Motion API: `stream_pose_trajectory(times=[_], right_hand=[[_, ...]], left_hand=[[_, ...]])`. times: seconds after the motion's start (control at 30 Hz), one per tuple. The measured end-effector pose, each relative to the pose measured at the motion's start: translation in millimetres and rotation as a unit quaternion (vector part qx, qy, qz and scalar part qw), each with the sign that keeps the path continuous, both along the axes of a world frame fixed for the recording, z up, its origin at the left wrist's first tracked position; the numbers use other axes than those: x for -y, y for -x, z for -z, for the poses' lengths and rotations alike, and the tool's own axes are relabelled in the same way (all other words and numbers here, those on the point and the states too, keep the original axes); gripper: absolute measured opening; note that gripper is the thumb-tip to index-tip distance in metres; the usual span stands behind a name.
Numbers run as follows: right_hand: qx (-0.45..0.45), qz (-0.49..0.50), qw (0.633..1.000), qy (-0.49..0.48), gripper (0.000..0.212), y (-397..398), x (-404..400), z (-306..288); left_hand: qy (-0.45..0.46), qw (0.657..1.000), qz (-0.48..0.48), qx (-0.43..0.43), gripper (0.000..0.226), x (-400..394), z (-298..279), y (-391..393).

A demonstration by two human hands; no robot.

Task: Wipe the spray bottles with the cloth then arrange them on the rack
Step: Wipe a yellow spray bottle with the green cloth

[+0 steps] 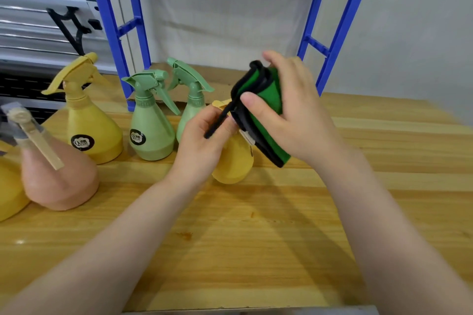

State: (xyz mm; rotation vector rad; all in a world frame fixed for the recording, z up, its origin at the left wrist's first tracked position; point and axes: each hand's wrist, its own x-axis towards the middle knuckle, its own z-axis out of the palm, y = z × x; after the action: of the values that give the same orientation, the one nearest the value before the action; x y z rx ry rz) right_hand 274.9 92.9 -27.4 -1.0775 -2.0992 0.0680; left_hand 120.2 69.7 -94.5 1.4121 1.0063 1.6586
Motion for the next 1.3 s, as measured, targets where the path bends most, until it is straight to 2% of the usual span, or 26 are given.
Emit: stream_pose_trajectory(times=[0.1, 0.17, 0.23, 0.3, 0.37, 0.43, 0.5, 0.63, 0.7, 0.77, 0.9, 1.1, 1.2, 1.3], right_hand=[[-0.085, 0.034, 0.996, -0.024, 0.083, 11, -4, 4], [-0.147, 0.036, 0.982, -0.110, 0.069, 15, -2, 8], [-0.158, 0.016, 0.974, -0.161, 0.050, 16, 2, 11], [-0.119, 0.006, 0.983, -0.139, 0.041, 14, 6, 13], [-0.098, -0.025, 0.993, -0.061, 0.035, 11, 10, 14], [-0.111, -0.078, 0.991, 0.024, 0.040, 4, 12, 13], [-0.109, -0.106, 0.986, 0.068, 0.051, 1, 12, 13], [-0.105, -0.077, 0.991, 0.026, 0.054, 12, 11, 21], [-0.133, -0.061, 0.989, 0.029, 0.053, 18, 11, 28], [-0.152, -0.042, 0.987, 0.031, 0.050, 22, 9, 34], [-0.170, 0.003, 0.985, 0.013, 0.047, 28, 2, 42], [-0.191, 0.041, 0.981, 0.012, 0.059, 30, -8, 43], [-0.215, 0.021, 0.976, 0.010, 0.043, 28, -12, 47], [-0.274, -0.043, 0.960, 0.028, 0.024, 23, -11, 52]], left_hand=[[0.029, 0.999, -0.002, 0.043, 0.011, -4, 1, -2], [0.028, 0.999, -0.004, 0.045, 0.013, -6, 3, -2], [0.012, 0.999, -0.004, 0.050, 0.012, -4, 2, -3], [0.003, 0.998, -0.008, 0.061, 0.010, -2, 1, -3], [0.012, 0.994, -0.002, 0.109, 0.013, -2, 0, -3], [0.017, 0.989, -0.003, 0.149, 0.017, -3, -1, -3], [0.025, 0.987, 0.001, 0.159, 0.015, -3, -1, -4], [0.020, 0.991, 0.003, 0.130, 0.011, -1, 1, -3], [0.012, 0.995, -0.016, 0.094, 0.023, -1, 2, -2], [0.010, 0.994, -0.010, 0.108, 0.029, -1, 2, -2], [0.008, 0.996, -0.014, 0.092, 0.015, -4, 7, -3], [0.014, 0.996, -0.028, 0.088, 0.011, -8, 12, -4], [0.004, 0.997, -0.031, 0.068, 0.010, -6, 12, -8], [-0.005, 0.999, -0.038, 0.035, 0.004, -5, 10, -9]])
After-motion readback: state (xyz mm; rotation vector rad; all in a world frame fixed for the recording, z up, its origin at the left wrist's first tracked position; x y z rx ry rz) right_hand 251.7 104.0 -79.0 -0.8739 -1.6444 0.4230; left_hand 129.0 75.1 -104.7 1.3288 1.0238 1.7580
